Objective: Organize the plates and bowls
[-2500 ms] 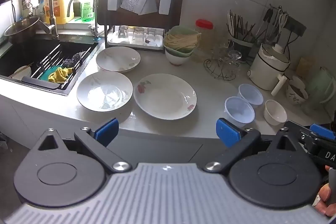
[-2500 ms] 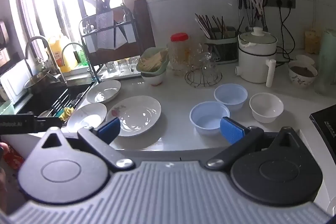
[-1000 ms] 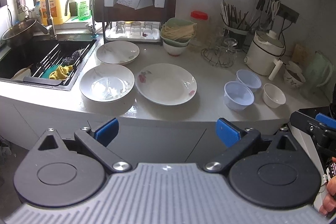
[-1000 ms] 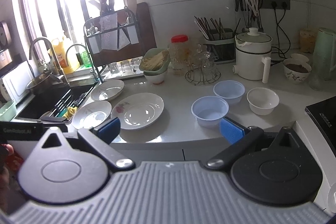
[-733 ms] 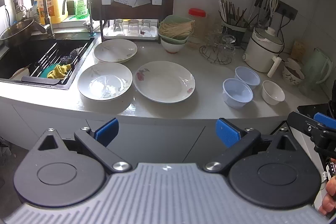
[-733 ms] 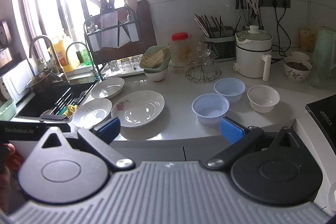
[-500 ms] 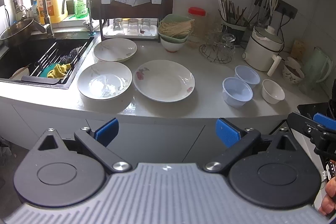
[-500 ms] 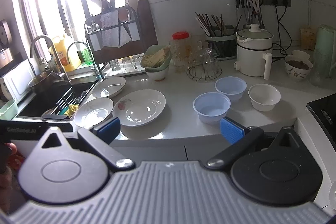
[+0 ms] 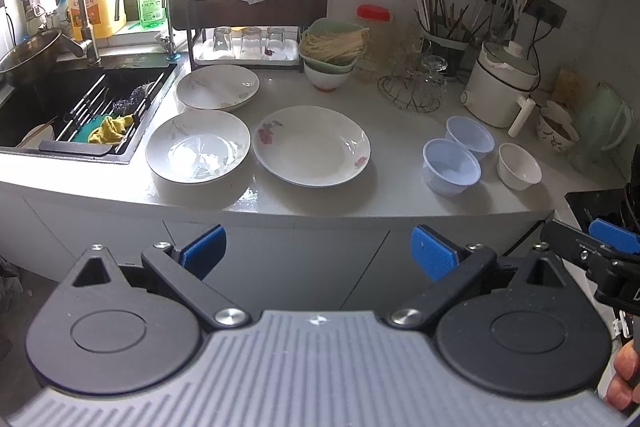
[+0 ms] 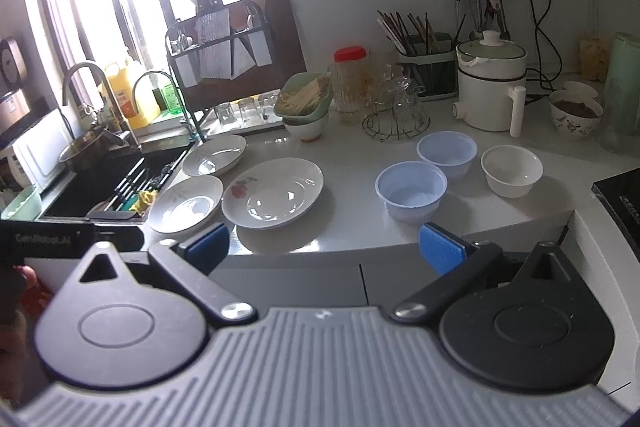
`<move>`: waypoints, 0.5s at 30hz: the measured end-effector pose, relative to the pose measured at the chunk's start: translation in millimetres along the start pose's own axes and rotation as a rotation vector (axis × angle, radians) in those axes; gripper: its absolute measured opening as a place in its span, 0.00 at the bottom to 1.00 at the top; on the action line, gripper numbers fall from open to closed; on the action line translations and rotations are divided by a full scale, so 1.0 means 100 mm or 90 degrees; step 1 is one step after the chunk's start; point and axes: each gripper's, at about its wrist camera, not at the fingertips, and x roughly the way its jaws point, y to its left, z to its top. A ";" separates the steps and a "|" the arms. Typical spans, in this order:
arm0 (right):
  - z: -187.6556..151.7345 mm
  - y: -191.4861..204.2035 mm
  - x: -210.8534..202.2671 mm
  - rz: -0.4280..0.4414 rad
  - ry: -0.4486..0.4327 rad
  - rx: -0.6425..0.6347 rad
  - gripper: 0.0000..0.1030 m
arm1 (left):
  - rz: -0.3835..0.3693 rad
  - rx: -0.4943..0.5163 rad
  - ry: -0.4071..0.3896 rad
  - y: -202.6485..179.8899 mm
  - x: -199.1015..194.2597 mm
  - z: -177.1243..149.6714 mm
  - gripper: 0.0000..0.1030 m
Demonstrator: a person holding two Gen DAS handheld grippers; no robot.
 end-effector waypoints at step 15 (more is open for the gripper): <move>0.04 -0.10 0.03 0.014 0.027 0.006 1.00 | -0.014 -0.020 0.028 0.04 0.05 0.05 0.98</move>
